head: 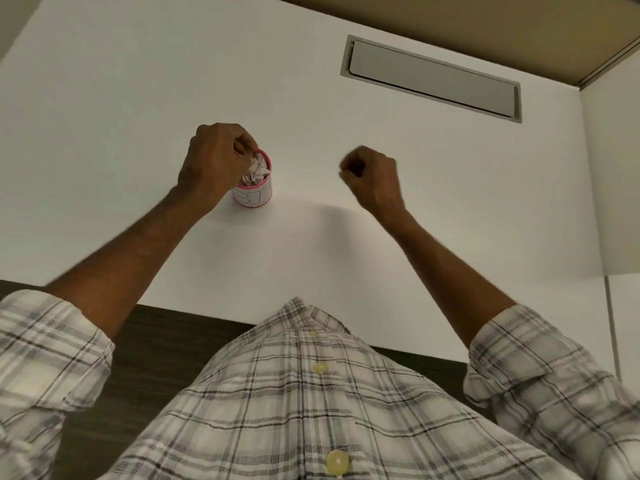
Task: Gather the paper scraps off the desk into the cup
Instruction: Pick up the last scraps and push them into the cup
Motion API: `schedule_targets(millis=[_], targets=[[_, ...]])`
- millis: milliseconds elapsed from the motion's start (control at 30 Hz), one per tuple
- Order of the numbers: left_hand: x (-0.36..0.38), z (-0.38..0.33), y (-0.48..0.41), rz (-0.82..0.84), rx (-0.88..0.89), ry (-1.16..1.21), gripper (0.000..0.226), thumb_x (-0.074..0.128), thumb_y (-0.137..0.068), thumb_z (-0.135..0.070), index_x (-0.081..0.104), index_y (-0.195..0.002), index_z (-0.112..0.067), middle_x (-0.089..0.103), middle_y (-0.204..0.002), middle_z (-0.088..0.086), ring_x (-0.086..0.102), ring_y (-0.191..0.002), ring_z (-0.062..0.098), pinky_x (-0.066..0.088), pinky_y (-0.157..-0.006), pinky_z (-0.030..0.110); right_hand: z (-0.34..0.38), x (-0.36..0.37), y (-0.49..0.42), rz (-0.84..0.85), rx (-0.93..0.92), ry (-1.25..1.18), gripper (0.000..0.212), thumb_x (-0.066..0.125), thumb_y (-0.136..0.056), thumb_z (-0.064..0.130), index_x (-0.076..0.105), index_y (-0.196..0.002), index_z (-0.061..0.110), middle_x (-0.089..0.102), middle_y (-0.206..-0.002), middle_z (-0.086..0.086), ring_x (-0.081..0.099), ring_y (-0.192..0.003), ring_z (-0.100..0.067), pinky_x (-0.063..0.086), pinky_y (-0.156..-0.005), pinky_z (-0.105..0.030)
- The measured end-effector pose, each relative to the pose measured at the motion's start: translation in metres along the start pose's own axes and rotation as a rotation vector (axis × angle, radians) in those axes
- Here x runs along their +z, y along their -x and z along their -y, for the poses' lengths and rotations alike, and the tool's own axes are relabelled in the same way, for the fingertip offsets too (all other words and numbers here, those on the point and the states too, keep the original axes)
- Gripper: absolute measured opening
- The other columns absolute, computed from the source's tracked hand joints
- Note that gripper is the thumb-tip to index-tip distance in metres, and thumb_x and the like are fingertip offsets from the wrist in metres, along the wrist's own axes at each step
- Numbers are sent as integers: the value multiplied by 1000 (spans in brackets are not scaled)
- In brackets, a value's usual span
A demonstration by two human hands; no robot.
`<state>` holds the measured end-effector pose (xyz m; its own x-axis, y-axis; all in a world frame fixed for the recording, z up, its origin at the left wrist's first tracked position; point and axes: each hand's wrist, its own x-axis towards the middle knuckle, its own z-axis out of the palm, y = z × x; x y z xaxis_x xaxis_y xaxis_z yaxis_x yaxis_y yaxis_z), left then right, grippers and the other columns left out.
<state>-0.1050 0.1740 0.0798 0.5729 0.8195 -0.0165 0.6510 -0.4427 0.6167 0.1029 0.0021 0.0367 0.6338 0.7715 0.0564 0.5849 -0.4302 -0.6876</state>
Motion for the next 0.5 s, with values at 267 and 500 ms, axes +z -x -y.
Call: schedule_targets(millis=[267,500], targets=[[8,-10,2,179,15,-165,24,65,-86,-15,76,-106,-16,72,-112,7,66,-103,26,51,-86,31,-154,-52,116,83,27,482,36,47,-105,13,57,-138,6,56,-141,-18,54,-127,-36,48,-107,-42],[26,-14,-9,304,-20,-430,25,64,-82,-7,71,-105,-2,67,-104,22,64,-95,41,50,-71,35,-141,-24,155,136,-181,495,34,59,-99,4,61,-133,-1,62,-132,-16,57,-121,-34,56,-97,-41]])
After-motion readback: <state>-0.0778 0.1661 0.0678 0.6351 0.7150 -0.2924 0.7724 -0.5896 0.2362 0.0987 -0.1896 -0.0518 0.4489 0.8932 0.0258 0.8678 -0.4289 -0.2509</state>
